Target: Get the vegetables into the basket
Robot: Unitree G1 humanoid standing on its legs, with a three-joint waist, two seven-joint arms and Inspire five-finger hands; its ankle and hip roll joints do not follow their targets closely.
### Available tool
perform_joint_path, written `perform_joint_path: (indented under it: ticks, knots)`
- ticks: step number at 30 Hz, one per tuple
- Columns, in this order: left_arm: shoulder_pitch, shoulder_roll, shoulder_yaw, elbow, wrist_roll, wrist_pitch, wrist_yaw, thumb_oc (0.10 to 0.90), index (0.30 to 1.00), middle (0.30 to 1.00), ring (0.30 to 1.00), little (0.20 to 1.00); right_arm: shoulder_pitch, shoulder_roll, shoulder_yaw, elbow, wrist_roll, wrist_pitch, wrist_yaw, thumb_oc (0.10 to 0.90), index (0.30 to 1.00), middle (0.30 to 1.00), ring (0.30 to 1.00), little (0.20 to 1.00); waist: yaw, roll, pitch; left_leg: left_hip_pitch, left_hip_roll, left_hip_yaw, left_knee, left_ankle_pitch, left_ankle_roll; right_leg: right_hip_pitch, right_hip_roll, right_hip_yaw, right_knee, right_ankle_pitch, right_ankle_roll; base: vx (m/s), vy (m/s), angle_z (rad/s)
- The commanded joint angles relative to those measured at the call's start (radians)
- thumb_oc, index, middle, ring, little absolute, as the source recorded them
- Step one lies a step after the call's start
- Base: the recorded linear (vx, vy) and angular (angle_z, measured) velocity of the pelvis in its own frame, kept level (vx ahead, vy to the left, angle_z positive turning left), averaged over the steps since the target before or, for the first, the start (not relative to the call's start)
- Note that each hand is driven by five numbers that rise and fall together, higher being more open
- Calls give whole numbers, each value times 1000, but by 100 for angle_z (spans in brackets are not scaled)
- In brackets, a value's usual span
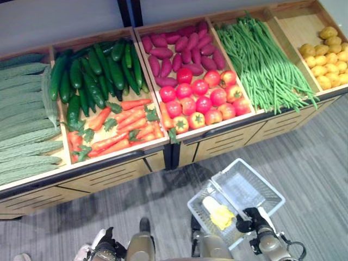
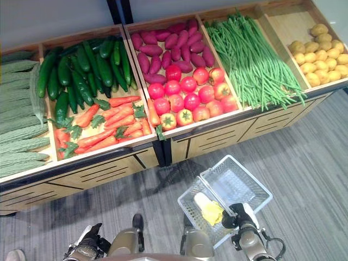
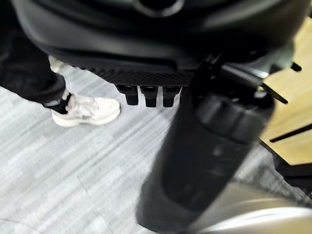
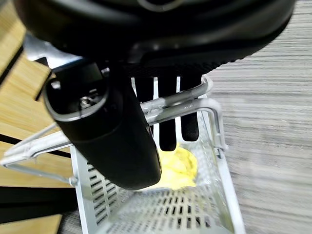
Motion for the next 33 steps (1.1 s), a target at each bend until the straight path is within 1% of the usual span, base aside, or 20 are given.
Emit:
perform_joint_path:
  ticks: [1,4,6,7,8,9,17,21,25,26,31,33]
  knots:
    - [3,30,4,-24,3,-12,14,900,1000,1000,1000,1000,-16,-21,-11,-26,-10,-29,-4,400,300,300,300,300,19,0,-44,47,7,-25,-211,59,14,-22,-23,73,18,7,127,-11,94,53]
    - [7,34,9,-17,1,-10,12,900,1000,1000,1000,1000,-14,-14,-15,-12,-19,-24,-3,400,300,300,300,300,19,4,-47,54,-3,-36,-237,62,18,-26,-32,67,23,14,134,-30,126,37]
    - [10,38,21,-5,-4,-9,10,900,1000,1000,1000,1000,-14,-5,-23,10,-19,-19,-3,400,300,300,300,300,24,1,-48,57,-12,-36,-237,57,23,-23,-48,62,22,22,143,-36,134,15]
    - [11,43,44,16,-15,-5,20,900,1000,1000,1000,1000,-19,8,-21,26,-19,-18,-1,400,300,300,300,300,28,-4,-47,55,-19,-37,-237,53,26,-21,-59,61,20,30,149,-40,117,11]
    - [11,43,44,16,-15,-5,20,900,1000,1000,1000,1000,-19,8,-21,26,-19,-18,-1,400,300,300,300,300,28,-4,-47,55,-19,-37,-237,53,26,-21,-59,61,20,30,149,-42,156,6]
    - [17,46,72,30,-29,2,33,900,1000,1000,1000,1000,-26,22,-13,49,-23,-17,2,400,300,300,300,300,36,-6,-50,57,-26,-36,-237,48,29,-18,-69,61,17,39,156,-14,78,6]
    - [27,59,142,67,-59,11,77,900,1000,1000,1000,1000,-28,53,-3,85,-29,-20,5,400,300,300,300,300,45,-18,-66,74,-38,-24,-237,35,33,7,-89,60,-10,62,170,2,54,1]
    - [29,57,143,72,-53,10,76,900,1000,1000,1000,1000,-23,56,-5,92,-19,-27,12,400,300,300,300,300,43,-18,-73,82,-37,-19,-237,32,32,18,-92,59,-19,63,172,8,11,-4]
    - [38,49,131,65,-48,6,65,900,1000,1000,1000,1000,-13,47,5,60,-25,-34,21,400,300,300,300,300,40,-19,-77,93,-30,-11,-237,30,28,31,-91,52,-30,66,174,6,-4,-2]
    - [93,48,308,161,-236,34,-46,900,1000,1000,1000,1000,13,25,-31,23,144,-31,204,400,300,300,300,300,39,-51,-139,142,-52,-40,-237,-6,45,96,-71,112,-41,24,157,0,0,0]
    - [104,44,338,169,-271,34,-46,900,1000,1000,1000,1000,23,20,-37,25,142,-32,215,400,300,300,300,300,41,-48,-151,144,-44,-35,-237,-3,38,108,-71,107,-53,25,157,6,-41,-7]
    - [107,50,406,184,-344,35,-15,900,1000,1000,1000,1000,27,19,-39,26,136,-31,213,400,300,300,300,300,39,-47,-157,153,-39,-36,-237,-2,34,118,-67,106,-53,21,155,22,-35,-3]
